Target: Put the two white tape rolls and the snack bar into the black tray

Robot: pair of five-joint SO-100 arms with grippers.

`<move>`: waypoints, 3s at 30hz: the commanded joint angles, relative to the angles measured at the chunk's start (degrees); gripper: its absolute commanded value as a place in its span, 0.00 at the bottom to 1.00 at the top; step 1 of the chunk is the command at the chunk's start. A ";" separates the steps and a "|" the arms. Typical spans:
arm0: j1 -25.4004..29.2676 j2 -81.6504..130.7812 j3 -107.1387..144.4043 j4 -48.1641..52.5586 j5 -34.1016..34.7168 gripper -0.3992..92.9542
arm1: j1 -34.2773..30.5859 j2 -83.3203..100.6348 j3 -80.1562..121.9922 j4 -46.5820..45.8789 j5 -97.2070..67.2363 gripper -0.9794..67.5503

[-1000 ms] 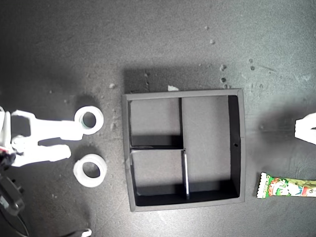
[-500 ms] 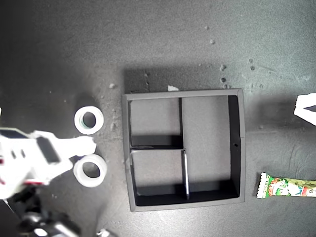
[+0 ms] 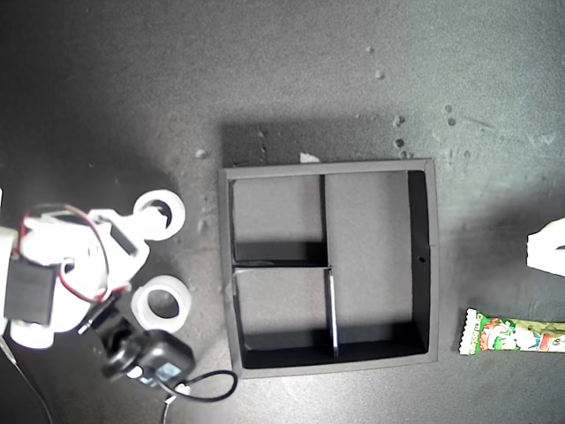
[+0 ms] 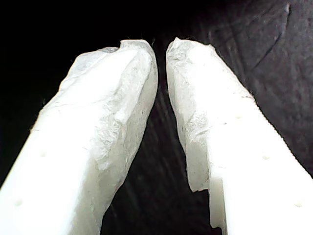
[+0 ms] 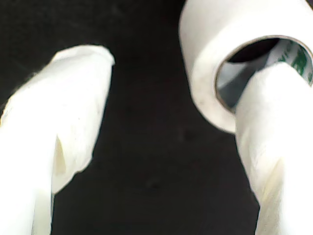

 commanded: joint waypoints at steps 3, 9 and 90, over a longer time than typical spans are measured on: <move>-1.32 -2.02 -3.78 -0.53 0.97 0.21 | -0.26 0.44 0.62 1.49 0.79 0.04; -1.49 -7.91 -6.42 -0.70 0.97 0.21 | 2.46 0.44 0.62 1.85 2.37 0.12; 4.66 -17.75 -80.95 34.98 -0.88 0.13 | -37.09 -66.18 -21.97 -26.89 43.77 0.56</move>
